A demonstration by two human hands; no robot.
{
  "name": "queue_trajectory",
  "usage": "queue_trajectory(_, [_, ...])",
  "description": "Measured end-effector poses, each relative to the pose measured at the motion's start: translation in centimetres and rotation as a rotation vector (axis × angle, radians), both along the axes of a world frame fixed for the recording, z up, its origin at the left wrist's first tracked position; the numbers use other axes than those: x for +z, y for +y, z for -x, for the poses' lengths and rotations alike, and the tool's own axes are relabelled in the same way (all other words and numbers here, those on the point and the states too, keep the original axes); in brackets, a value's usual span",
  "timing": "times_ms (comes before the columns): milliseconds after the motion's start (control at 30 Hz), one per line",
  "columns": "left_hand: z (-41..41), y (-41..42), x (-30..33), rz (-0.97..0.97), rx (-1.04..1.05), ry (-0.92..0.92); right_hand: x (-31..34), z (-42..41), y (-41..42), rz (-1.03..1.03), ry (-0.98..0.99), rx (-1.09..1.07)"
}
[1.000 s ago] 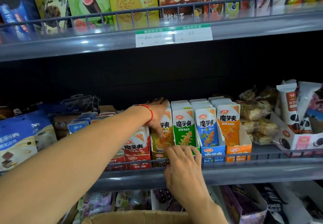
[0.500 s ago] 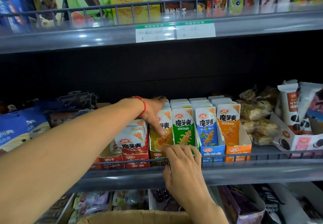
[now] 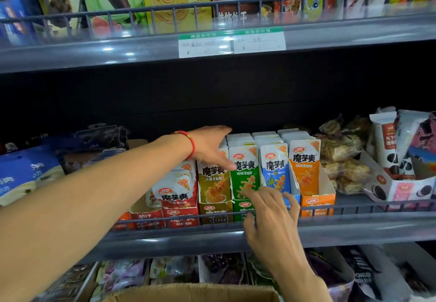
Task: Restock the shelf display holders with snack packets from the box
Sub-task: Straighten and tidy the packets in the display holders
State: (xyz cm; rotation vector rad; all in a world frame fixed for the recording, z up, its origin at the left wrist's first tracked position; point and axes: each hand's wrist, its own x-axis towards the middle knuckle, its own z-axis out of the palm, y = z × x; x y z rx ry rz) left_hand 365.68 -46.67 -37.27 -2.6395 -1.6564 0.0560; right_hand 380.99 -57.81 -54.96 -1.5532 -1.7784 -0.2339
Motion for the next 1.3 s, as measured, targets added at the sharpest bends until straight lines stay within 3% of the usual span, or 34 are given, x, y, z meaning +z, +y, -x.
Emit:
queue_trajectory(100, [-3.3, -0.3, -0.9, -0.128, -0.08, 0.073, -0.2, 0.2, -0.1, 0.016, -0.016, 0.005])
queue_trajectory(267, [-6.0, 0.8, -3.3, -0.18, 0.026, 0.259, -0.4, 0.0, -0.2, 0.038, -0.03, 0.014])
queue_trajectory(500, [-6.2, -0.2, -4.2, -0.259, 0.033, 0.271, -0.6, 0.1, -0.1, 0.031, -0.018, 0.022])
queue_trajectory(767, [-6.3, -0.8, -6.2, -0.502, -0.004, 0.312, -0.6, 0.5, -0.4, 0.024, 0.004, 0.013])
queue_trajectory(1033, [-6.8, 1.3, -5.3, -0.315, 0.121, 0.275, -0.6, 0.3, -0.6, 0.035, -0.003, 0.019])
queue_trajectory(1300, [-6.5, 2.1, -3.9, -0.184, 0.088, 0.237, 0.3, -0.3, -1.1, 0.078, 0.076, 0.123])
